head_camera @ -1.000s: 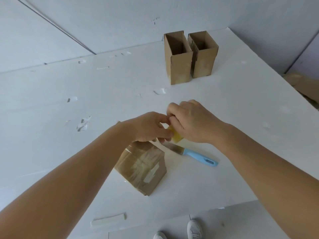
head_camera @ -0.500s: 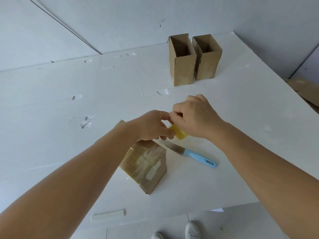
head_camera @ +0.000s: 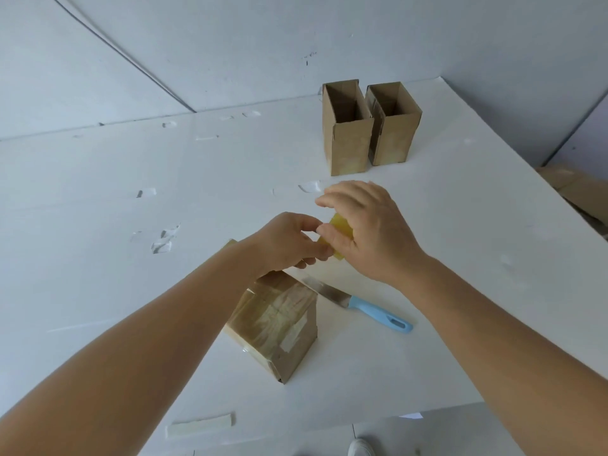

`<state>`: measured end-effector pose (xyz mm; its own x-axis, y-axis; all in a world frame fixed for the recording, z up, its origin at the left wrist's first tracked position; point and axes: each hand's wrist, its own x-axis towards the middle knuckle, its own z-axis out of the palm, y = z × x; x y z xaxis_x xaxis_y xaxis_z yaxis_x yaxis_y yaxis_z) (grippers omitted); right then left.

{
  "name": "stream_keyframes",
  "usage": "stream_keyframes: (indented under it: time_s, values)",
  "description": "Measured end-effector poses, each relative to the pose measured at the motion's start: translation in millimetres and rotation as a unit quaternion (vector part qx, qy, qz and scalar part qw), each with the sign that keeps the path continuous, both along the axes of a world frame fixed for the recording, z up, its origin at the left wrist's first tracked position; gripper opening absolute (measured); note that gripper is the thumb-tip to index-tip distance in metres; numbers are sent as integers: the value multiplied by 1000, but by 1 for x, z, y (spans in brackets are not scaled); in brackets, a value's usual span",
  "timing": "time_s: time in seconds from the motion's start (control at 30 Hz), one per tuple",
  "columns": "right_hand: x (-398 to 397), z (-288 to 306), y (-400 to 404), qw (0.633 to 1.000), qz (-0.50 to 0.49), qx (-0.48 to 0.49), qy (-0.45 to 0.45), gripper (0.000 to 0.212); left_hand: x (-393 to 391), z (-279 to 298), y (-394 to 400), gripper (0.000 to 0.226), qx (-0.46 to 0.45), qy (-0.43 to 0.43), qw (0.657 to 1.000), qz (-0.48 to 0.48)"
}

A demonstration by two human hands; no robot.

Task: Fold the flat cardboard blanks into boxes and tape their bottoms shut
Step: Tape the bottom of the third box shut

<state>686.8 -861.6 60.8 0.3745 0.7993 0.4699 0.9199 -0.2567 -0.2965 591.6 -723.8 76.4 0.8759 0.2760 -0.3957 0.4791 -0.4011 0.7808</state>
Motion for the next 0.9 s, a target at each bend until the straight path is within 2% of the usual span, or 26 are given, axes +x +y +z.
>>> stream_keyframes:
  time_s: [0.1, 0.2, 0.33, 0.4, 0.47, 0.53, 0.57, 0.7, 0.9]
  values:
    - [-8, -9, -10, 995, -49, 89, 16, 53, 0, 1, 3, 14, -18, 4, 1000, 11]
    - [-14, -28, -26, 975, -122, 168, 76, 48, 0, 0, 3, 19, -17, 14, 1000, 22]
    - [-25, -60, -40, 943, -179, 147, 237, 39, 2, 1, -2, 24, 15, 31, 999, 34]
    - [-26, -73, -42, 933, -205, 112, 273, 30, 2, 1, -4, 26, 18, 31, 999, 38]
    - [-26, -86, -43, 944, -205, -24, 259, 30, 1, 1, -3, 27, -1, 19, 999, 46]
    - [-30, -102, -43, 940, -175, -178, 231, 38, 0, 1, -1, 29, -20, 12, 998, 51]
    - [-32, -108, -42, 937, -162, -222, 216, 40, -1, 1, 0, 29, -25, 10, 998, 51]
    - [-34, -112, -36, 937, -155, -248, 191, 29, -3, 3, 0, 30, -38, 3, 998, 52]
    - [-24, -78, -52, 929, -136, -242, 244, 14, -3, 1, 0, 31, -48, -11, 997, 66]
